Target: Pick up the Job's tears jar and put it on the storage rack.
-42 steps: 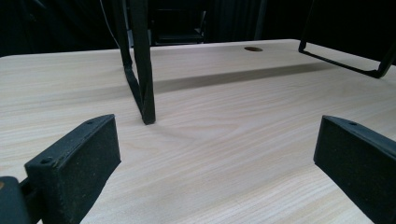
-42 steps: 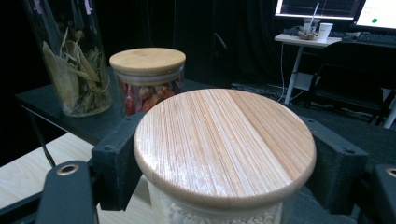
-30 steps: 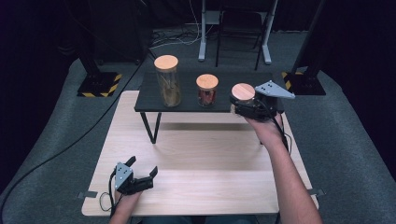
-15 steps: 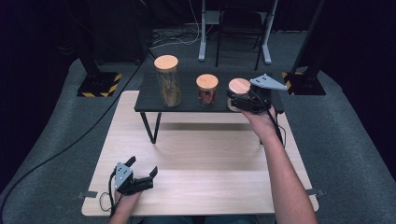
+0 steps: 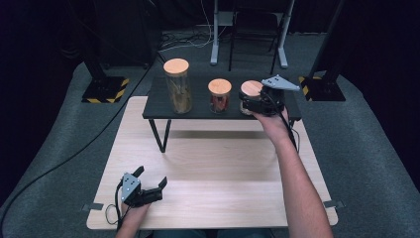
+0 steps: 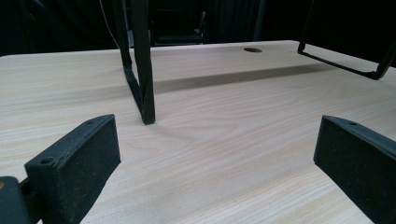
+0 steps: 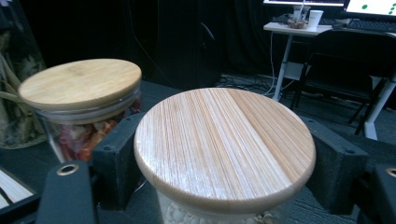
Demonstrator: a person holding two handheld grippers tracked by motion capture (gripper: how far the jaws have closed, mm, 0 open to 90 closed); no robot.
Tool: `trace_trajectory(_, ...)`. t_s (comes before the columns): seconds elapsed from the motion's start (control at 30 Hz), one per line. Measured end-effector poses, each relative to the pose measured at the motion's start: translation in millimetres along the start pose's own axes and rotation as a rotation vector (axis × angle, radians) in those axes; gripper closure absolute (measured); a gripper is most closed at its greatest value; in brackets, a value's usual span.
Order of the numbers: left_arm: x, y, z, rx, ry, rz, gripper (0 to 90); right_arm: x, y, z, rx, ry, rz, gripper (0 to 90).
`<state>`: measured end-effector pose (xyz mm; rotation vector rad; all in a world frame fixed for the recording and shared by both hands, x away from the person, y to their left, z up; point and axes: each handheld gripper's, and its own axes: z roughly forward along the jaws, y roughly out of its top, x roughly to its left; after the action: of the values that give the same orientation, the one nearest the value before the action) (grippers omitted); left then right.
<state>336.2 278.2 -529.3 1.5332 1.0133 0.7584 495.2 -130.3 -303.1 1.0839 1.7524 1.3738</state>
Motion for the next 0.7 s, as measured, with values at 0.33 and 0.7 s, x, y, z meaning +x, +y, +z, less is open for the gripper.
trace_trajectory(0.33, 0.0, 0.0, -0.4, -0.002, -0.001, 0.000, 0.0, -0.5, -2.1, 3.3, -0.012, -0.018, 0.022, 22.3)
trace_trajectory(0.7, 0.0, 0.0, -0.4, -0.002, -0.001, -0.001, 0.0, 0.1, -3.4, 3.1, -0.020, -0.024, 0.020, 22.1)
